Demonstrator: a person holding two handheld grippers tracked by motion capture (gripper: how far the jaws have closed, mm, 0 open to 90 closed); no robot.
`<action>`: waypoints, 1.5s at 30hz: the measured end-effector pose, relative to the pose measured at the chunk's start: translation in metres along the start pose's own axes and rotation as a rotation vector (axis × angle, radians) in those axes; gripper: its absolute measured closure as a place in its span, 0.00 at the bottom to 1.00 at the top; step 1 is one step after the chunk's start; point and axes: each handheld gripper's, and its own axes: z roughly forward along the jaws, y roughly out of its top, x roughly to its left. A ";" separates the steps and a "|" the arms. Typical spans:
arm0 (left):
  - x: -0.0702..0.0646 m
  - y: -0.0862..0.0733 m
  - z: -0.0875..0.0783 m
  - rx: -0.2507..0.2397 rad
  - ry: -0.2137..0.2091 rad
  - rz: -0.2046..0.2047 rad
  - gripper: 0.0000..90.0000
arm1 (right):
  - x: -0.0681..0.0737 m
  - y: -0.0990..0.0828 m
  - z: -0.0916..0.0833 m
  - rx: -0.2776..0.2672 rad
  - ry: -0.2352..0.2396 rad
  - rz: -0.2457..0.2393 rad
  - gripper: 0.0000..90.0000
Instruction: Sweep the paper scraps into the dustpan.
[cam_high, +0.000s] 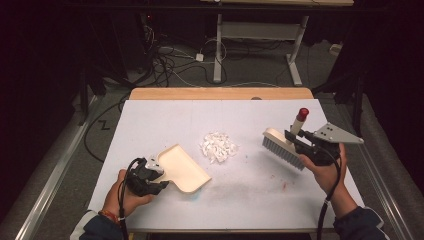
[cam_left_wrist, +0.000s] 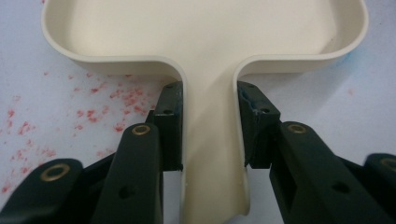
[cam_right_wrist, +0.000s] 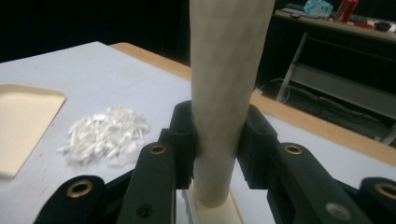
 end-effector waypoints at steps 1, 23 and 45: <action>0.000 0.000 0.000 0.000 0.000 0.000 0.71 | 0.000 0.004 0.005 0.000 -0.005 -0.008 0.79; -0.001 0.000 0.006 0.004 -0.004 0.002 0.71 | 0.026 0.035 0.140 0.062 -0.032 0.024 0.79; -0.001 0.001 0.010 0.002 -0.008 0.001 0.71 | 0.092 0.033 0.164 0.033 0.119 0.011 0.78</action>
